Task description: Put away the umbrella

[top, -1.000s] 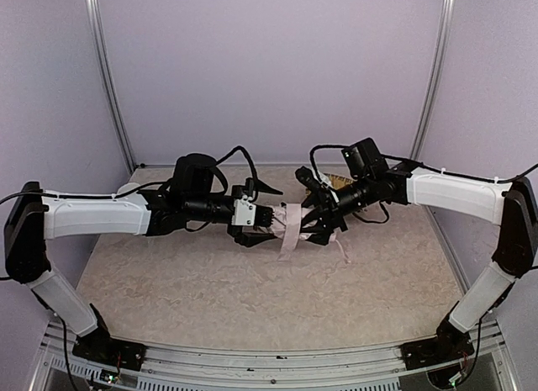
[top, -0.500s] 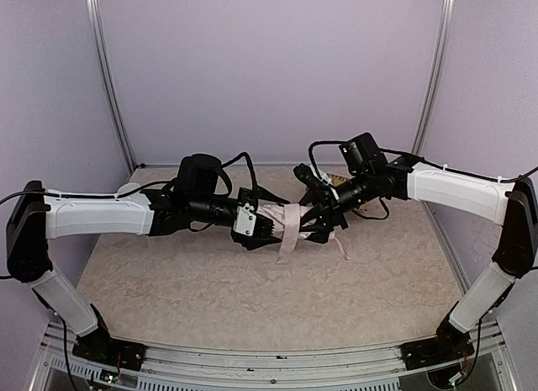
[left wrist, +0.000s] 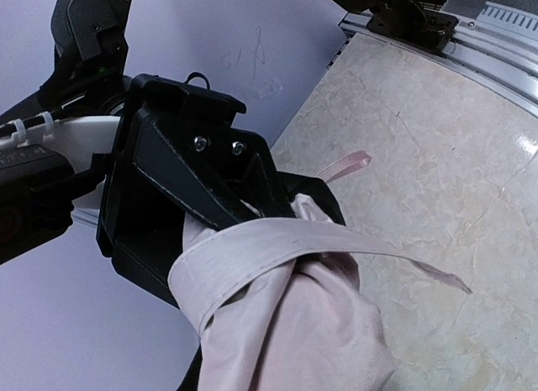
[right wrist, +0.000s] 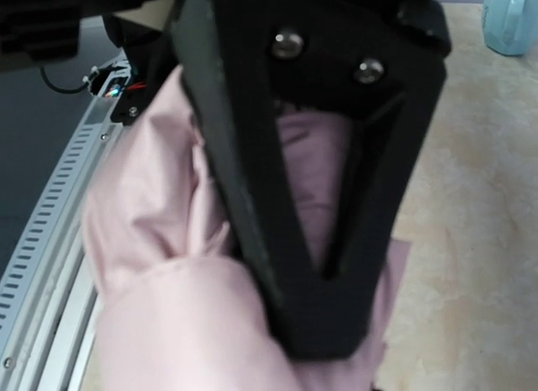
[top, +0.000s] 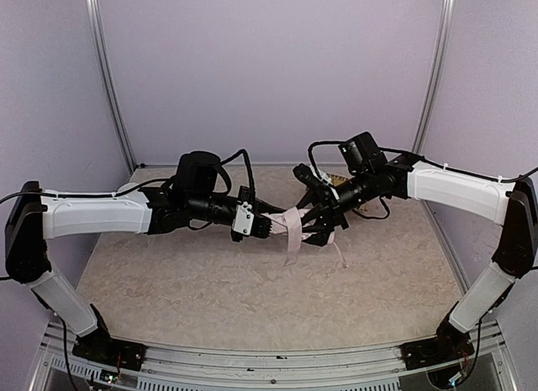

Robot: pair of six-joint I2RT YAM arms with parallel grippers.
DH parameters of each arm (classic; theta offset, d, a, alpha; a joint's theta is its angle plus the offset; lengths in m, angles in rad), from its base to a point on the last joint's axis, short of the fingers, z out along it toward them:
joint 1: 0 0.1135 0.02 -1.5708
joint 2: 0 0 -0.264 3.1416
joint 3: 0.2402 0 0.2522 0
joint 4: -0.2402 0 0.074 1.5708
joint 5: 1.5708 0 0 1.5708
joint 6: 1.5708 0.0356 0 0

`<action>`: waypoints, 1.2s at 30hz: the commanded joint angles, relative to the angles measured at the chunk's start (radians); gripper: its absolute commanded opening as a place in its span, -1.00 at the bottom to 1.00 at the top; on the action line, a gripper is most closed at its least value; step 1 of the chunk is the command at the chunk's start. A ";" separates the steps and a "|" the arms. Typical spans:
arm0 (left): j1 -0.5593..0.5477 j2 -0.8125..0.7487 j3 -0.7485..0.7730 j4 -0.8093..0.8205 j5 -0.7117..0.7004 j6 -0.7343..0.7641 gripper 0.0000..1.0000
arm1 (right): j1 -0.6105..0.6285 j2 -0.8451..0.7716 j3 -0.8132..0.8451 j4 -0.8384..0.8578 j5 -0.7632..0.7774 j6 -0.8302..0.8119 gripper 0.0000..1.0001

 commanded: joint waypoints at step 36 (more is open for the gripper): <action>0.020 0.045 -0.023 0.472 -0.364 -0.604 -1.00 | -0.076 -0.460 -0.391 0.441 0.422 0.336 0.40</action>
